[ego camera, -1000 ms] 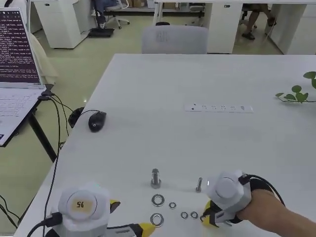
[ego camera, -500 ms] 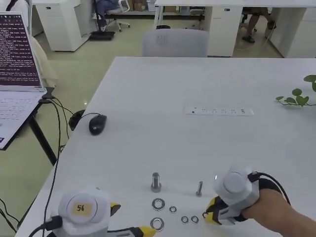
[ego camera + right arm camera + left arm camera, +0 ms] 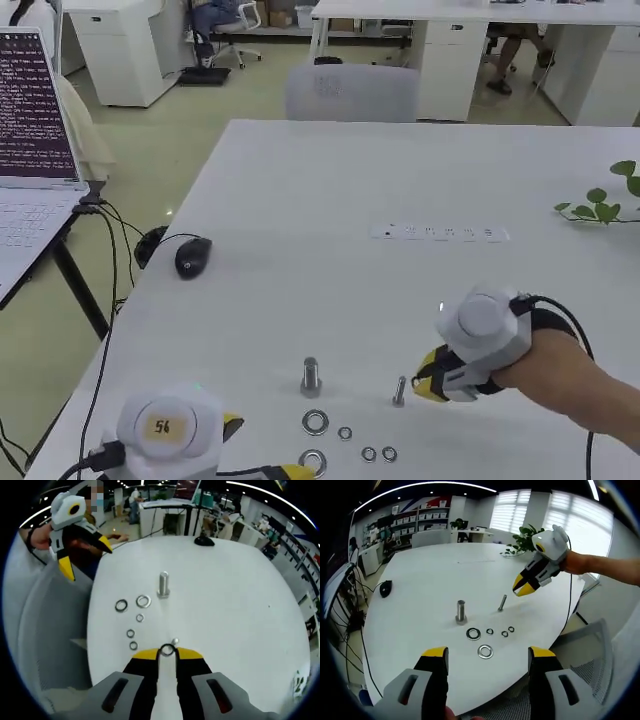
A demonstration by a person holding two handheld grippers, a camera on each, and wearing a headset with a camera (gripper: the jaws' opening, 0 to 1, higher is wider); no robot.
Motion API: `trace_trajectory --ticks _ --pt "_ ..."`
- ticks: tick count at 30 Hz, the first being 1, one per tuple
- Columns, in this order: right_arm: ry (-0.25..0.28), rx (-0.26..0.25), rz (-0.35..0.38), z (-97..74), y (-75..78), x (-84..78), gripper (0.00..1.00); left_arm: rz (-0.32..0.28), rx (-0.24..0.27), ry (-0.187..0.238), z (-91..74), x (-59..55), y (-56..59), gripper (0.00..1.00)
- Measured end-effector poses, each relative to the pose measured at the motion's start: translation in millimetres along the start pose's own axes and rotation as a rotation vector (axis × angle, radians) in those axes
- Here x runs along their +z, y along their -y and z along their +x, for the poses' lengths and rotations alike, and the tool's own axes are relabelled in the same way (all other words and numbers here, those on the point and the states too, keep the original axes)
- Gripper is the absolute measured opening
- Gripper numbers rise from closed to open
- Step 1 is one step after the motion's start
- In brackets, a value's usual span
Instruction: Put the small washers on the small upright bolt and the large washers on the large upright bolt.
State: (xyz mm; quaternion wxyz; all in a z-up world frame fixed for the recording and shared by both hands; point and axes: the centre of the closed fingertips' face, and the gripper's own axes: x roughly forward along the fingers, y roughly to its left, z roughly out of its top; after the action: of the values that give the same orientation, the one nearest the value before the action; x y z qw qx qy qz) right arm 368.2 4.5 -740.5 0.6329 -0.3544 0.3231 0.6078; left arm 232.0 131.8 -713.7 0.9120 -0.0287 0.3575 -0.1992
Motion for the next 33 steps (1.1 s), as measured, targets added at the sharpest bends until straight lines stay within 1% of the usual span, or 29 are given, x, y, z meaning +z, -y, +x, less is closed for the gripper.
trace_trajectory --ticks 2,5,13,26,33 --pt "0.004 0.0 0.001 2.2 4.3 3.8 0.13 -0.001 0.001 0.001 -0.1 0.2 -0.5 0.64" --pt "-0.003 0.009 -0.007 7.3 4.9 5.9 0.13 -0.004 0.003 0.0 -0.9 -0.4 -0.6 0.64" --pt "-0.041 0.035 -0.031 20.7 5.2 1.1 0.13 -0.015 0.01 0.0 -2.7 -3.9 -3.4 0.64" --pt "-0.07 0.039 -0.033 26.4 8.2 -3.5 0.13 -0.025 0.016 0.001 -4.7 -6.2 -6.4 0.64" --pt "-0.089 0.048 -0.036 31.1 7.2 -6.4 0.14 -0.027 0.016 0.002 -4.7 -6.1 -7.2 0.64"
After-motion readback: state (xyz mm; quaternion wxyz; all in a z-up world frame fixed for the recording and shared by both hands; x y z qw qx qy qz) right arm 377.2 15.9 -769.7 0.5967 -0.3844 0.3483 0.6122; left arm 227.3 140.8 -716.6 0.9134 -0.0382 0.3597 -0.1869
